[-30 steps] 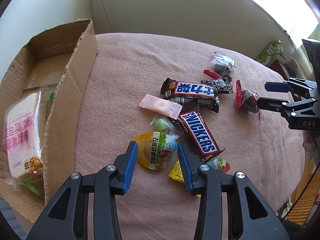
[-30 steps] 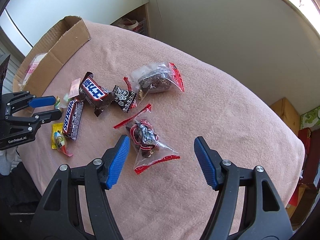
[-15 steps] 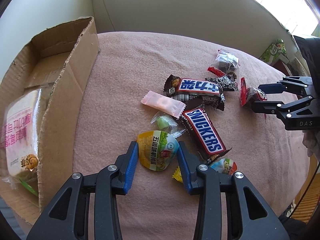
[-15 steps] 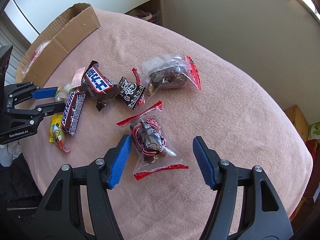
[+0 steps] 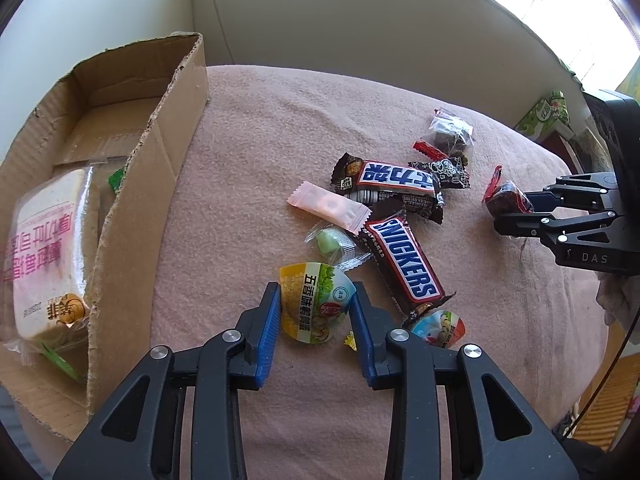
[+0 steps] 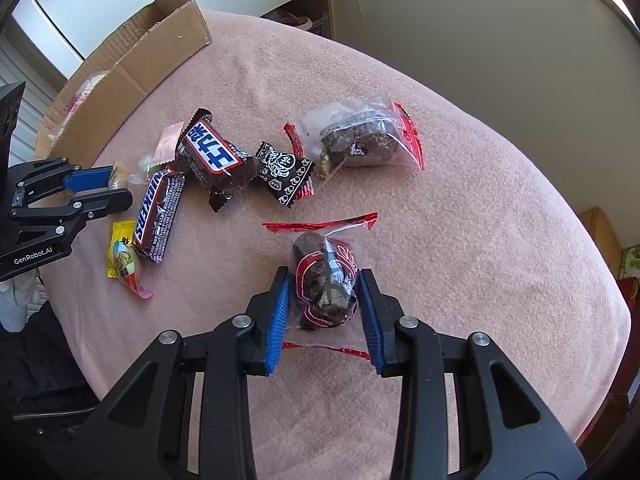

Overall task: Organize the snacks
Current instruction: 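Carry both snacks into the box and open both tools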

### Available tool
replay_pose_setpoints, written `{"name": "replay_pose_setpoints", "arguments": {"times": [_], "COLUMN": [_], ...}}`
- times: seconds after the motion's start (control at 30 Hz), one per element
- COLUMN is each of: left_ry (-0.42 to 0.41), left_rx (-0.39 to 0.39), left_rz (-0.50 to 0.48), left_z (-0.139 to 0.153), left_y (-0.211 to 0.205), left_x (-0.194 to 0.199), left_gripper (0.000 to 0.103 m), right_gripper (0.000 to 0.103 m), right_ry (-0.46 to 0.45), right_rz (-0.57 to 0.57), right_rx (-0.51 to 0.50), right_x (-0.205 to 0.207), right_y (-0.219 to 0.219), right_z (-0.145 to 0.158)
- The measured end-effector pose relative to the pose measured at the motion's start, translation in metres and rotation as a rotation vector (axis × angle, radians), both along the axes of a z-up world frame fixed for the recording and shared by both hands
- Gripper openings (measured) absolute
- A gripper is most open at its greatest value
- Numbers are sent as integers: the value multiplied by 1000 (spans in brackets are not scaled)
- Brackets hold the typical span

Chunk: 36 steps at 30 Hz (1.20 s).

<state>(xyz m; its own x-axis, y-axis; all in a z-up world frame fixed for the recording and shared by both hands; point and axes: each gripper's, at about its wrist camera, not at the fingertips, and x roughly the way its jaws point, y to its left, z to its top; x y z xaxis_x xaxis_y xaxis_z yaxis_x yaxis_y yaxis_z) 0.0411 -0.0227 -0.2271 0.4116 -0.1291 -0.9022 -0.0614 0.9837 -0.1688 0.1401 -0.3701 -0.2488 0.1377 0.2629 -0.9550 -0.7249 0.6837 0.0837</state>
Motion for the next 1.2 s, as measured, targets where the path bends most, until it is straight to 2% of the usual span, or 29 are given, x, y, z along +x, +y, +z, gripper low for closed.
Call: {"name": "replay_pose_setpoints", "arguments": {"times": [0.2,0.47,0.73,1.2], "left_ry": [-15,-55,-86,-111], "left_rx": [-31,-42,-50,-28], "left_rz": [-22,-37,12,148], "left_z": [16,46,67,72], "left_y": [-1,10,47,112], "left_x": [-2,-3,-14,-33], "left_gripper": [32,32,32,32], "right_gripper": [35,35,35,35], "right_ry": [1,-18,-33,-51], "right_rz": [-44,-74,-66,24], "right_rx": [29,69,118,157], "right_x": [-5,-12,-15,-22], "right_y": [-12,-2,41,132], "right_z": [15,44,69,87]}}
